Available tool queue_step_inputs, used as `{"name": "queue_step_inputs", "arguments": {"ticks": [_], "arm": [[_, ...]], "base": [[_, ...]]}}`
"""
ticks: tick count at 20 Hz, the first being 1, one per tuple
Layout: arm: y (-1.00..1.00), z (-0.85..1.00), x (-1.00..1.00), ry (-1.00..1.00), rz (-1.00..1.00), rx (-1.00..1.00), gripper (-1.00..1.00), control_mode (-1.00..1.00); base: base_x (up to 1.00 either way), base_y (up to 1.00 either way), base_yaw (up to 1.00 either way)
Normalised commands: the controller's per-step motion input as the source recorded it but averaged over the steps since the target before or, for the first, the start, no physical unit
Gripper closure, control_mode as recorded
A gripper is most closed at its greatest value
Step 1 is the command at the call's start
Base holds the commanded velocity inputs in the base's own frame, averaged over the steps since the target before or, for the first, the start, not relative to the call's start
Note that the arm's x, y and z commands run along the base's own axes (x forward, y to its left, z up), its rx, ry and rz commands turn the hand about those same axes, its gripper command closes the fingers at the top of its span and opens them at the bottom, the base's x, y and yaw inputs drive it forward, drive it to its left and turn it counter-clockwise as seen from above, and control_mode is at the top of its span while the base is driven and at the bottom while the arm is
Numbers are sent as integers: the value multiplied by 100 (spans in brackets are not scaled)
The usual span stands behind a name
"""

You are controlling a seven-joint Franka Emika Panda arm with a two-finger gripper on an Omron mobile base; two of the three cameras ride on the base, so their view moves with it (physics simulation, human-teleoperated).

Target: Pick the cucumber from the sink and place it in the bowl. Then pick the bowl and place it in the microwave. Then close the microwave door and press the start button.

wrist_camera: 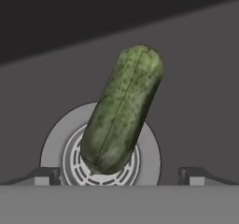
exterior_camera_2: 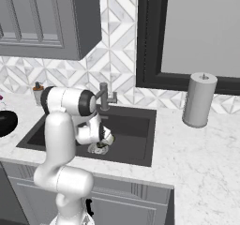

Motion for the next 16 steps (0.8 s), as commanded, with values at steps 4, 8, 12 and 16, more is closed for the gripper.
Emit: {"name": "queue_step_inputs", "arguments": {"ticks": [4, 8, 12, 16], "arm": [[0, -28, 32, 0, 0, 0, -100, -100], [0, -42, 13, 5, 0, 0, -100, -100], [0, -36, 14, 3, 0, 0, -100, -100], [0, -25, 20, 0, 0, 0, 100, -100]], "base": [[0, 0, 0], [0, 0, 0], [0, 0, 0], [0, 0, 0]]}}
